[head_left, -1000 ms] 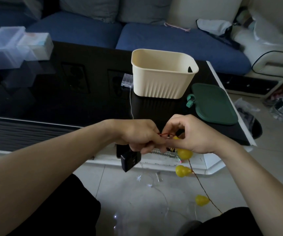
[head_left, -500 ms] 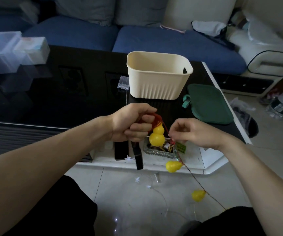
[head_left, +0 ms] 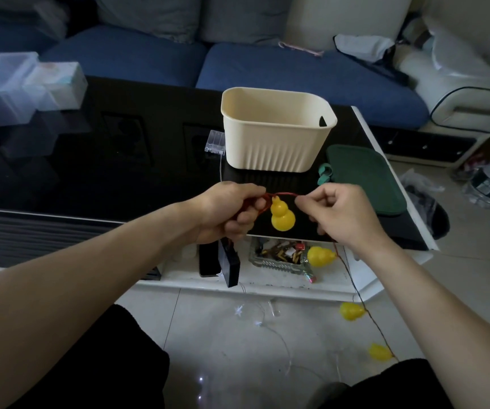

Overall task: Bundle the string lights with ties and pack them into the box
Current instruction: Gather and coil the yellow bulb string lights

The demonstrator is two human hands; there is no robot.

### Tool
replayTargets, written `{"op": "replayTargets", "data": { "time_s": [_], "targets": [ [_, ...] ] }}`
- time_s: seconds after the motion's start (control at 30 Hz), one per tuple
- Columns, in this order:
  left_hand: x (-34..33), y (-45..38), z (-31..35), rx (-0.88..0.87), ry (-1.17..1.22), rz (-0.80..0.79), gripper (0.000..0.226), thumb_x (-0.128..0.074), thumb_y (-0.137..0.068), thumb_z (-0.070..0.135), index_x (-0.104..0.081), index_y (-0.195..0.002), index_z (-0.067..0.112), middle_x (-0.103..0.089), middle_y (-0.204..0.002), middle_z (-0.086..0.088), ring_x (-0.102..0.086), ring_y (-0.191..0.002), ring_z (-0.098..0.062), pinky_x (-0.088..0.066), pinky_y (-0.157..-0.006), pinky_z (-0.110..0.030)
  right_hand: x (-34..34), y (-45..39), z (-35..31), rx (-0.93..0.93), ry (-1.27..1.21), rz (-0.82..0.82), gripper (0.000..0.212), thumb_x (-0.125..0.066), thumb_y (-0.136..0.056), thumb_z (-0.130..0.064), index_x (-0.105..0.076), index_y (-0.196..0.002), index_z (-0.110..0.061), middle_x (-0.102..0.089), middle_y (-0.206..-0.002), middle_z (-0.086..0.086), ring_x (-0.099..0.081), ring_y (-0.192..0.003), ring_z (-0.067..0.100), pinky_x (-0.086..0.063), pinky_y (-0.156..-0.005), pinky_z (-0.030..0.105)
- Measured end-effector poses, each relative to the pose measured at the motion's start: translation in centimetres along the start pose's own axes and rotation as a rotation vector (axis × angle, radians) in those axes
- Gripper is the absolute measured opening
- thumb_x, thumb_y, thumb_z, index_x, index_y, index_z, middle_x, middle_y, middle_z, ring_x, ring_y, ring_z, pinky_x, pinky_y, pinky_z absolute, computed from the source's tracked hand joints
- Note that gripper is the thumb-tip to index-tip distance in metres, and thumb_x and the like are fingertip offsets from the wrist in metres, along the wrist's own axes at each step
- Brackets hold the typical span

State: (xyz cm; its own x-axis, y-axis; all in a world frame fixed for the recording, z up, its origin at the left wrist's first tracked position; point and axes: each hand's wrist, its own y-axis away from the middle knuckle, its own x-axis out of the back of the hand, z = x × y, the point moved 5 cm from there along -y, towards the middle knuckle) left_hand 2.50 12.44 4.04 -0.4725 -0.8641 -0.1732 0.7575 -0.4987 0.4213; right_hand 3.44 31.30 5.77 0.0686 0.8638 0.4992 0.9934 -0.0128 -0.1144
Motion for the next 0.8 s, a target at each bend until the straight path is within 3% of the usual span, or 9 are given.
{"op": "replayTargets", "data": {
  "time_s": [0.17,0.23,0.33,0.43,0.5,0.6,0.7,0.8],
  "targets": [
    [0.2,-0.2,0.4,-0.013,0.225,0.079,0.038,-0.039,-0.105,0.031,-0.050,-0.073,0.013,-0.045,-0.051,-0.002,-0.038,-0.037,-0.012,-0.032,-0.038,-0.020,-3.4,1.3,-1.0,0.055,0.146,-0.282,0.014,-0.073,-0.091,-0.027,-0.074,-0.080,-0.018,-0.067,-0.065,-0.002,-0.055,-0.055,0.002,-0.043,-0.055,0.019],
    [0.0,-0.2,0.6,-0.018,0.278,0.087,0.036,-0.040,-0.105,0.031,-0.055,-0.078,0.011,-0.051,-0.054,-0.003,-0.045,-0.040,-0.012,-0.038,-0.040,-0.018,-4.5,1.8,-1.2,0.051,0.172,-0.373,0.017,-0.066,-0.095,-0.027,-0.074,-0.083,-0.018,-0.071,-0.072,-0.001,-0.059,-0.060,0.006,-0.047,-0.062,0.025],
    [-0.4,-0.1,0.6,-0.029,0.263,0.070,0.031,-0.041,-0.105,0.028,-0.058,-0.088,0.009,-0.058,-0.058,-0.002,-0.052,-0.045,-0.012,-0.044,-0.045,-0.018,-5.1,1.9,-1.3,0.015,0.141,-0.335,0.024,-0.059,-0.099,-0.028,-0.071,-0.082,-0.016,-0.071,-0.071,0.001,-0.057,-0.056,0.006,-0.047,-0.062,0.035],
    [-0.5,-0.2,0.2,0.000,0.162,0.035,0.034,-0.036,-0.106,0.029,-0.055,-0.085,0.011,-0.049,-0.055,-0.001,-0.040,-0.039,-0.010,-0.032,-0.043,-0.021,-4.6,1.3,-1.2,-0.044,-0.007,-0.127,0.003,-0.062,-0.097,-0.022,-0.064,-0.095,-0.020,-0.068,-0.066,-0.002,-0.055,-0.050,-0.001,-0.041,-0.057,0.025],
    [-0.6,-0.1,-0.1,0.044,0.084,-0.017,0.036,-0.032,-0.106,0.031,-0.051,-0.081,0.014,-0.035,-0.051,0.003,-0.026,-0.036,-0.009,-0.018,-0.043,-0.023,-4.2,1.0,-1.0,-0.067,-0.109,-0.050,0.021,-0.067,-0.092,-0.019,-0.056,-0.111,-0.022,-0.066,-0.069,-0.003,-0.054,-0.052,-0.001,-0.041,-0.059,0.023],
    [-0.8,0.1,-0.5,0.118,-0.026,-0.061,0.038,-0.033,-0.104,0.032,-0.044,-0.070,0.019,-0.023,-0.048,0.007,-0.016,-0.036,-0.007,-0.009,-0.045,-0.025,-3.8,1.1,-1.6,0.042,-0.008,-0.158,0.040,-0.071,-0.089,-0.017,-0.056,-0.124,-0.029,-0.059,-0.067,-0.009,-0.052,-0.057,0.001,-0.043,-0.059,0.018],
    [-0.8,0.2,-1.1,0.173,-0.171,-0.080,0.038,-0.036,-0.099,0.031,-0.041,-0.063,0.019,-0.020,-0.051,0.005,-0.013,-0.038,-0.009,-0.007,-0.047,-0.025,-4.2,1.4,-1.7,0.149,0.141,-0.347,0.027,-0.072,-0.090,-0.019,-0.066,-0.112,-0.034,-0.055,-0.061,-0.016,-0.049,-0.057,0.001,-0.041,-0.056,0.018],
    [-1.0,0.3,-1.5,0.210,-0.249,-0.125,0.039,-0.035,-0.096,0.030,-0.040,-0.060,0.017,-0.022,-0.054,0.002,-0.013,-0.038,-0.010,-0.007,-0.046,-0.026,-4.5,1.7,-1.4,0.153,0.150,-0.387,0.022,-0.073,-0.090,-0.021,-0.070,-0.107,-0.034,-0.051,-0.058,-0.011,-0.046,-0.055,0.002,-0.039,-0.054,0.021]
  ]
}}
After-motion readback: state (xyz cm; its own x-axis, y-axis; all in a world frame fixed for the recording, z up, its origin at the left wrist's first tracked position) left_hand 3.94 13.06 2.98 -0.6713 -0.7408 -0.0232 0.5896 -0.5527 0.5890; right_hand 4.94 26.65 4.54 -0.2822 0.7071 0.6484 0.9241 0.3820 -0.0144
